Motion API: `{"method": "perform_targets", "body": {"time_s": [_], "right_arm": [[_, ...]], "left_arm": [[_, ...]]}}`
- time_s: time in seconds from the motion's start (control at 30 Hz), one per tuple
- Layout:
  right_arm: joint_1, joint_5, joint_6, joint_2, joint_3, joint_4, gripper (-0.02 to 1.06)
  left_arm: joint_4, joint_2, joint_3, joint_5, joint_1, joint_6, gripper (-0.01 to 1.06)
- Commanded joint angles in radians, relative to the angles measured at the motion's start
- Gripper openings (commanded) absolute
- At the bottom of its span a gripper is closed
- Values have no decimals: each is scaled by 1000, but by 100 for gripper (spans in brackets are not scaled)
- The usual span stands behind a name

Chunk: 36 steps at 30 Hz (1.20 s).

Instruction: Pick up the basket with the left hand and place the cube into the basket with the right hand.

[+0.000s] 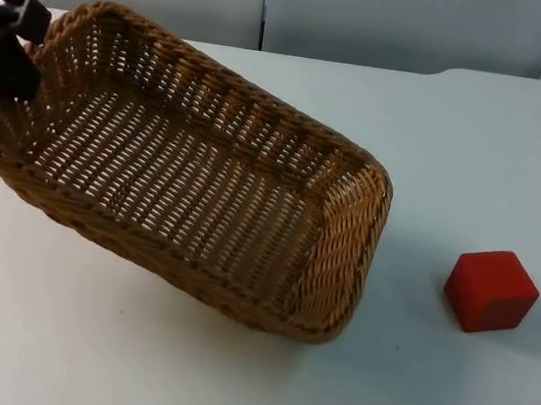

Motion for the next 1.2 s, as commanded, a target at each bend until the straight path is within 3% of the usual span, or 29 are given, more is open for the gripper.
{"method": "perform_targets", "body": {"time_s": [0.0,0.3,0.77,1.17], "right_arm": [[-5,-8,1,0,1,-5,0],[-5,-8,1,0,1,-5,0],[-5,-8,1,0,1,-5,0],[-5,-8,1,0,1,-5,0]], "left_arm": [[-63,-22,1,62,20,-17,0],[-254,-24,1,161,28,89,0],[-317,-26,1,211,76,113,0],[-333,-26,1,198,75,125,0]]}}
